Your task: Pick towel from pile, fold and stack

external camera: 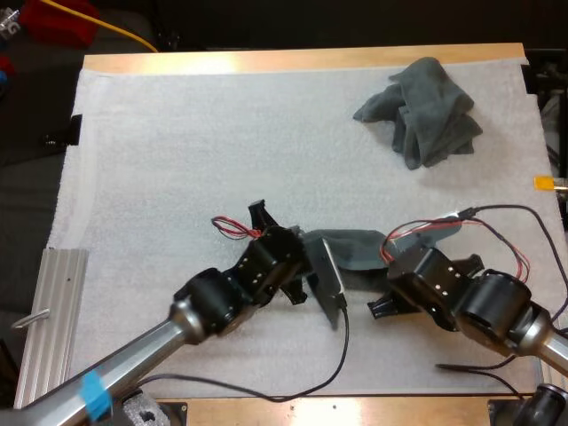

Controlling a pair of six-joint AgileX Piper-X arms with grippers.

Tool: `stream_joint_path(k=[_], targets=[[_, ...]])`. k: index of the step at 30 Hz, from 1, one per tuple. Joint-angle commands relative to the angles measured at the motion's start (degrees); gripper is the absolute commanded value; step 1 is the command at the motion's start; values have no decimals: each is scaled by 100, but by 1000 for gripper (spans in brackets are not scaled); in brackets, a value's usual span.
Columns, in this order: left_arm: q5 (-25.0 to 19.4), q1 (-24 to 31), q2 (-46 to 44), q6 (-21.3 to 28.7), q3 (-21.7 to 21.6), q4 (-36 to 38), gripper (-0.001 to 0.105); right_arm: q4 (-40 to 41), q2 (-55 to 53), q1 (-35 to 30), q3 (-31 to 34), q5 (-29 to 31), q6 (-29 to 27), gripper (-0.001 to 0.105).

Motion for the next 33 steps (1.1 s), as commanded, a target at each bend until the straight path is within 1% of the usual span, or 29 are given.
stream_joint_path(k=[1,3,4,6,7,12,13,16,18,22,23,25,27,28,30,33], targets=[[-149,-5,-185,30,-137,184,0,42,-41,16,-163,152,-191,1],[-158,-5,-479,30,-418,604,0,63,-41,16,-429,373,-417,1],[-175,-5,-545,30,-471,667,0,70,-41,16,-510,413,-465,1],[-299,-5,-748,30,-792,1030,0,93,-41,16,-839,518,-641,1],[-348,-5,-791,30,-876,1119,0,90,-41,16,-922,532,-674,1],[-400,-5,-1032,-52,-1550,1899,0,268,-41,16,-1562,532,-848,1],[-400,-5,-1039,-84,-1598,1959,0,311,-41,16,-1631,532,-846,1],[-389,-5,-1062,-279,-1913,2431,0,659,-41,16,-1919,463,-878,1],[-353,-53,-1062,-425,-2107,2726,0,828,-52,16,-2072,296,-957,1],[-336,-335,-1062,-739,-2283,3123,0,1001,-53,16,-2242,100,-958,1],[-365,-479,-1069,-890,-2312,3259,0,1114,-53,16,-2298,14,-939,1],[-502,-693,-1069,-1165,-2314,3394,0,1295,-53,16,-2358,-45,-938,1],[-699,-964,-1069,-1465,-2314,3600,0,1591,-53,16,-2452,-224,-938,1],[-750,-1039,-1069,-1526,-2314,3657,0,1675,-65,16,-2478,-268,-937,1],[-1074,-1330,-1069,-1755,-2314,3908,0,1965,-66,16,-2564,-418,-860,1],[-1258,-1625,-1077,-2065,-2314,4234,0,2224,-117,154,-2631,-499,-778,1]])
